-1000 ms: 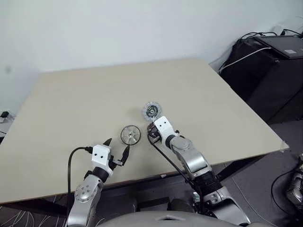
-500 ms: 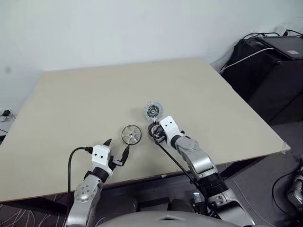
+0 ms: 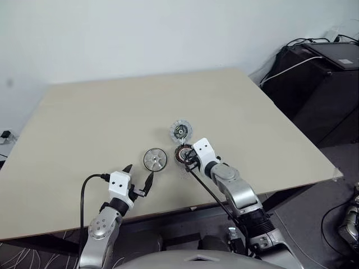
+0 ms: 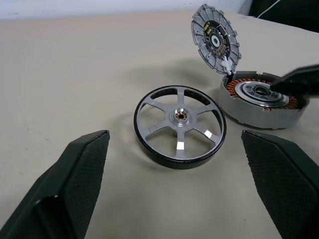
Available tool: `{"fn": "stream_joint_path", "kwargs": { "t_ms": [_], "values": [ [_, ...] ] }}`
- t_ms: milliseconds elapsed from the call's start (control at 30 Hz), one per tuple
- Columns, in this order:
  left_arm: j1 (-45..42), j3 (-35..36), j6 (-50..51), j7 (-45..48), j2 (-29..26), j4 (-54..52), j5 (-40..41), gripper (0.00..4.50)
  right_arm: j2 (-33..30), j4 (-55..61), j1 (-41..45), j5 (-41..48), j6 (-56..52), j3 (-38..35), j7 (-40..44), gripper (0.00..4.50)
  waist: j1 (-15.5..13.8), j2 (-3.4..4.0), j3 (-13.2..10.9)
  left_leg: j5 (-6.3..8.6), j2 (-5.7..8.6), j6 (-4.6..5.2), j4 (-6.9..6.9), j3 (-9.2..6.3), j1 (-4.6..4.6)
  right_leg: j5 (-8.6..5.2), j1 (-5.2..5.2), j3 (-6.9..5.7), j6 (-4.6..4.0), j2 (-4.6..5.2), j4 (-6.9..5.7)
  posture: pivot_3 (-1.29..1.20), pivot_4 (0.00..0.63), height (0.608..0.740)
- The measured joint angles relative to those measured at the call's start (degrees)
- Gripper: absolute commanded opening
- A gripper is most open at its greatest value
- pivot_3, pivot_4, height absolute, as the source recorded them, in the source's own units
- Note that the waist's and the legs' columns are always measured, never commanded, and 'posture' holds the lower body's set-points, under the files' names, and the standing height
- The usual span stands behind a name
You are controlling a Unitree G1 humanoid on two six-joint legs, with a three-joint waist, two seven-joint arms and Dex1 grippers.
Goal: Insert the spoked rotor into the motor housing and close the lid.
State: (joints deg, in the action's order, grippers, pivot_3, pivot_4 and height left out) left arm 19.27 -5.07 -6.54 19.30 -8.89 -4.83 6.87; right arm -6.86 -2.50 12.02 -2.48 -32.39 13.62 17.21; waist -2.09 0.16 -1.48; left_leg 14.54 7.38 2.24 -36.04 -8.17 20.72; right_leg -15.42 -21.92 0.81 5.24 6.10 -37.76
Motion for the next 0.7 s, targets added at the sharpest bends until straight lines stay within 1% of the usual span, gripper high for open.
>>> {"fn": "stream_joint_path", "kwargs": {
  "t_ms": [167, 300, 700],
  "values": [
    [-0.05, 0.0, 0.0, 0.0, 0.0, -0.01, 0.0, 4.5, 1.4, -0.9, 1.83, 0.11, 1.94, -0.04, -0.53, 0.04, 0.0, -0.03, -0.05, 0.0, 0.0, 0.0, 0.0, 0.0, 0.0, 0.03, 0.0, 0.0, -0.05, 0.0, 0.0, 0.0, 0.0, 0.74],
    [-0.16, 0.01, 0.0, -0.04, 0.0, -0.01, 0.0, 4.5, 2.4, -4.45, 3.6, 0.01, 3.17, 0.12, -0.9, 0.04, 0.05, -0.03, -0.05, 0.0, 0.0, 0.0, 0.01, 0.0, 0.0, 0.13, -0.01, 0.0, -0.21, -0.01, 0.01, 0.0, 0.0, 0.74],
    [-0.05, 0.01, 0.0, -0.46, 0.05, -0.03, 0.02, 4.5, 2.94, -12.15, 6.63, -0.53, 6.12, 1.11, -0.91, 0.04, 0.44, -0.01, -0.07, 0.0, 0.0, 0.0, 0.02, 0.0, 0.0, 0.13, -0.02, 0.0, -0.22, -0.03, 0.0, 0.0, 0.0, 0.74]
  ]
}}
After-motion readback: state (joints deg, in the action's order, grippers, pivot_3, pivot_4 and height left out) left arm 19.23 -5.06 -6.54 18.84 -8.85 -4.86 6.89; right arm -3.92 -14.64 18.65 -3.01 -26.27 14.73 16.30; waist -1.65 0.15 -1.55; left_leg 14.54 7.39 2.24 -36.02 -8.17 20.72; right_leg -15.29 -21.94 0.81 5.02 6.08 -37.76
